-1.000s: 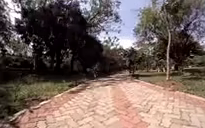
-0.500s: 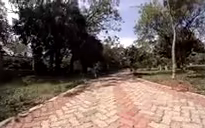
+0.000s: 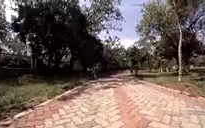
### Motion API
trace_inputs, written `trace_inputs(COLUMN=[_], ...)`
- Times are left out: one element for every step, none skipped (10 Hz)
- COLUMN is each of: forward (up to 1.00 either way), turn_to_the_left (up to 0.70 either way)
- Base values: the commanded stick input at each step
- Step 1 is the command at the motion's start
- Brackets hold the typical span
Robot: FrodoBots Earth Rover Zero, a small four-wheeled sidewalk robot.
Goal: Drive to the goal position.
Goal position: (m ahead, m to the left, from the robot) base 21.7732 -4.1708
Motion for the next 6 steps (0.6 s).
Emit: trace_inputs(forward=[0.70, 0.70, 0.70, 0.70, 0.70, 0.70], turn_to_the_left=[0.00, 0.00, 0.00, 0.00, -0.01, -0.09])
